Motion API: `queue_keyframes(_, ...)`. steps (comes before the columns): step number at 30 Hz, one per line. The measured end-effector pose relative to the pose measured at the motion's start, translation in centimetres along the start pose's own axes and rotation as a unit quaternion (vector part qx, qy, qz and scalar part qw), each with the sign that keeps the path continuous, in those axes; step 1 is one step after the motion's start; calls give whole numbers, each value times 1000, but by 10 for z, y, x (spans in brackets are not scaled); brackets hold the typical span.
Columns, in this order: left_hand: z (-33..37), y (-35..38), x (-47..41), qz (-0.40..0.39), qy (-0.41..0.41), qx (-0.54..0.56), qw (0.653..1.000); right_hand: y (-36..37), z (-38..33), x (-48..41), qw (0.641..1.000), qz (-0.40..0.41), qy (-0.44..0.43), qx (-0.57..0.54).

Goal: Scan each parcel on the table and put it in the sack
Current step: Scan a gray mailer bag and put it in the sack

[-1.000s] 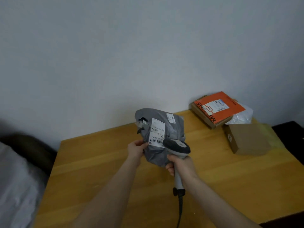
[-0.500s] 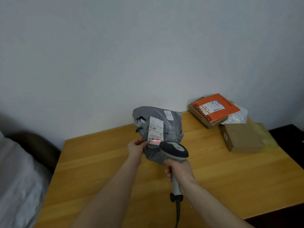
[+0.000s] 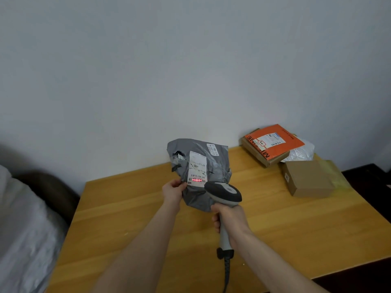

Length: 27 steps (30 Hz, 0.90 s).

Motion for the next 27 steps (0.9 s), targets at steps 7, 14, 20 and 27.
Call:
queue_keyframes(7, 4, -10, 16, 22, 6, -8, 1000, 0, 5, 5, 1000, -14, -16, -6)
queue_keyframes(14, 33, -39, 40, 39, 52, -14, 998, 8, -16, -5, 997, -42, -59, 2)
queue_keyframes(20, 86, -91, 54, 77, 100, -21, 992, 44, -52, -22, 994, -40, -98, 19)
queue_keyframes(27, 170, -200, 60, 125, 180, 12, 976, 164, -100, 6, 982, -92, -160, 48)
Point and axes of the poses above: each hand's wrist, its own x-axis away from the middle knuckle, its own y-axis out of the palm, z = x × y, the point moved 3 cm from there along -x, towards the middle knuckle, and after that the axes turned 7 degrees about x, right-handed, at the moved point
